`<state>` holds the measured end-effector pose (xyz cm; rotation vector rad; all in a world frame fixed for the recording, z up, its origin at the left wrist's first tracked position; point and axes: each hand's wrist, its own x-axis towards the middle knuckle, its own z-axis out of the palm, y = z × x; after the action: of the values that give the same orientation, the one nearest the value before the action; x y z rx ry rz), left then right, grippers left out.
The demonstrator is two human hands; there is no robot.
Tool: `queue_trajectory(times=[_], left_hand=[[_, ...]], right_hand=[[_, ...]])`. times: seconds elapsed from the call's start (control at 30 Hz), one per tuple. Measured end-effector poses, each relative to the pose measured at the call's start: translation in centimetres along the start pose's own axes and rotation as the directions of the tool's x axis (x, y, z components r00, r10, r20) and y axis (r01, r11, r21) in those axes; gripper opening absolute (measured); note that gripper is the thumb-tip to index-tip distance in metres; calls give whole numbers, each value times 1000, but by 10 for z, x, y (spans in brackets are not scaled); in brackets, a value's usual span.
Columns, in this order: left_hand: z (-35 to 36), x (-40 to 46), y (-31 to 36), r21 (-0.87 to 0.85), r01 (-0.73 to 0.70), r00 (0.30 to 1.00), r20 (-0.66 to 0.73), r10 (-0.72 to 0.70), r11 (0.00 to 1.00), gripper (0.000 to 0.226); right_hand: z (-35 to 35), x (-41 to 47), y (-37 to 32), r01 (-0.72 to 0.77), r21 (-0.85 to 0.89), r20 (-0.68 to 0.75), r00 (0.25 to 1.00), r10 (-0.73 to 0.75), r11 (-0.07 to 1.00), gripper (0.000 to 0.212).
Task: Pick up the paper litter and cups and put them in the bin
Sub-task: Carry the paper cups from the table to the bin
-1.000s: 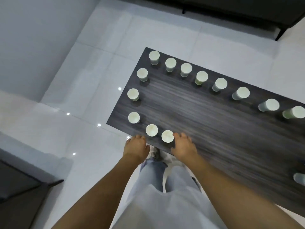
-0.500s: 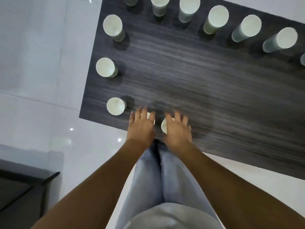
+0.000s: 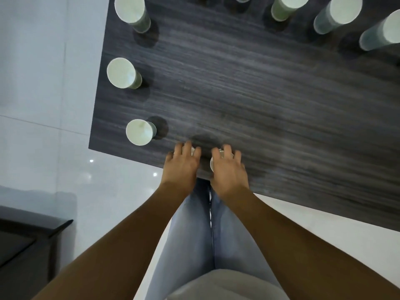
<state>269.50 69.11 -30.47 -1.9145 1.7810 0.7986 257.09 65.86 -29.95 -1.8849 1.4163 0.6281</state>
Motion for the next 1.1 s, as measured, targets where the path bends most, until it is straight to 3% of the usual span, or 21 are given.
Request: queue_trajectory(times=[0.23, 0.53, 0.73, 0.93, 1.1], left_hand=[[-58, -31, 17, -43, -56, 996, 67, 59, 998, 56], [-123, -90, 58, 64, -352, 935, 68, 348, 934, 62], [-140, -149, 90, 234, -560, 827, 104, 552, 795, 51], [-139, -206, 155, 389, -708, 683, 165, 711, 590, 44], [-108, -268, 235, 467, -792, 546, 256, 797, 393, 51]], right_hand=[[-58, -47, 5, -76, 80, -77, 994, 82, 994, 50], [-78, -152, 14, -304, 268, -204, 910, 362, 914, 55], [-44, -250, 14, -420, 508, -192, 796, 575, 752, 56], [-9, -348, 36, -479, 671, -196, 621, 759, 566, 56], [43, -436, 68, -480, 793, -129, 468, 874, 374, 52]])
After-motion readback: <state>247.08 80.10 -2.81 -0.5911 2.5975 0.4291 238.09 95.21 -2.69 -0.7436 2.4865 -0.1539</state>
